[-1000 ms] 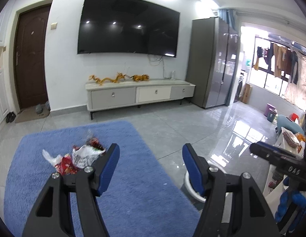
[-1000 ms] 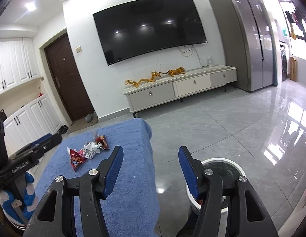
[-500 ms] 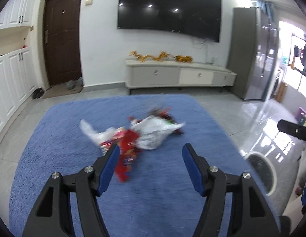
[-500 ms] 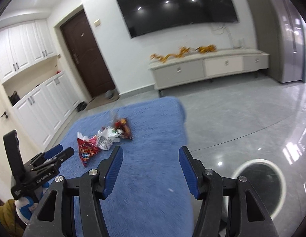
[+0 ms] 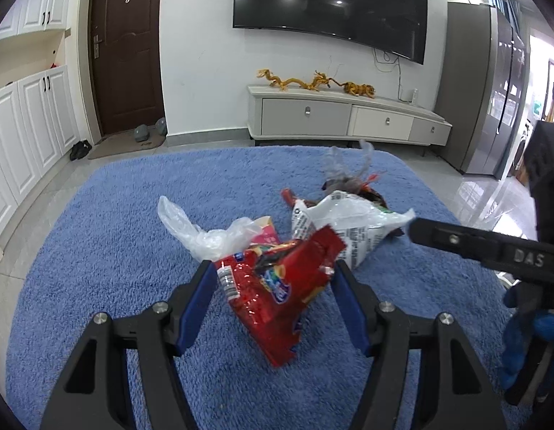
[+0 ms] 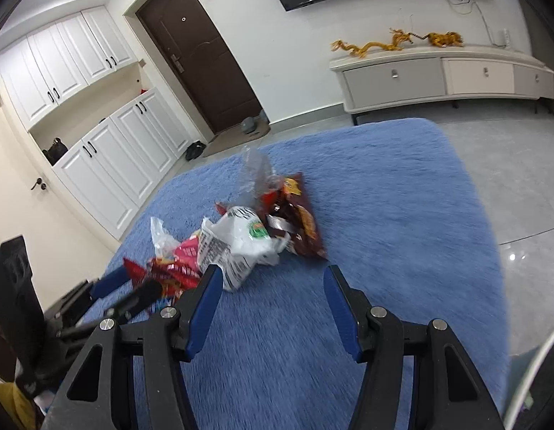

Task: Collect trash
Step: 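Grasp the red chip bag with the left tool while the right tool grasps the white printed bag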

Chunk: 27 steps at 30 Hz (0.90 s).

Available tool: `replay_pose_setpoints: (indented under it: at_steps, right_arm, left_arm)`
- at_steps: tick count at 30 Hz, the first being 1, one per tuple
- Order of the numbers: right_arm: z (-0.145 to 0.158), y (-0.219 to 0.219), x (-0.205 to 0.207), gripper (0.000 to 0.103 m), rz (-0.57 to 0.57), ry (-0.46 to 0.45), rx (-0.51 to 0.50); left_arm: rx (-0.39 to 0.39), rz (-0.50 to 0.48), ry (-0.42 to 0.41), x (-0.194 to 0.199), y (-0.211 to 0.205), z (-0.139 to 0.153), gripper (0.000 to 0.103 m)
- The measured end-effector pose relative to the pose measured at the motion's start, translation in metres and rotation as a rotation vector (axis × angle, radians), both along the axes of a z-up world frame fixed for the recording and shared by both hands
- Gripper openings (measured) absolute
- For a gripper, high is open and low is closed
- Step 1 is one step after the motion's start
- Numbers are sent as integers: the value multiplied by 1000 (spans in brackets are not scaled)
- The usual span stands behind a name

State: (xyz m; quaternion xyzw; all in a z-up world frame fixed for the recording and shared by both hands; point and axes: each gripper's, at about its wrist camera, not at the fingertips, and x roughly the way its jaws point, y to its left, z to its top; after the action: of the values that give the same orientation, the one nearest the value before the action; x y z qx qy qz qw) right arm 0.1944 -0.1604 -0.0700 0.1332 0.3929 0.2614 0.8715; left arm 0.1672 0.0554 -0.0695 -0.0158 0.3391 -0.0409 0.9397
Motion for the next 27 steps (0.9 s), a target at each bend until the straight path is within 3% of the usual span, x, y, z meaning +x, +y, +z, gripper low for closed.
replay_pose_setpoints:
  at_steps: [4, 8, 10, 12, 15, 27]
  right_arm:
    - [-5, 7, 14, 56, 9, 4, 37]
    - [-10, 10, 22, 56, 7, 17, 55]
    - [-12, 11, 25, 47, 9, 28, 57]
    - [-12, 10, 26, 32, 18, 32, 68]
    - [-8, 8, 20, 24, 28, 16, 71]
    - [19, -21, -51, 17, 26, -31, 32]
  left_arm:
    - [-28, 7, 0, 5, 7, -5, 63]
    - [-55, 3, 14, 7, 12, -9, 50]
    - [-71, -2, 22, 7, 14, -9, 44]
    - [-87, -10, 30, 8, 14, -9, 29]
    - [-118, -26, 45, 6, 17, -8, 17]
    - [-169, -77, 26, -42, 22, 18, 11]
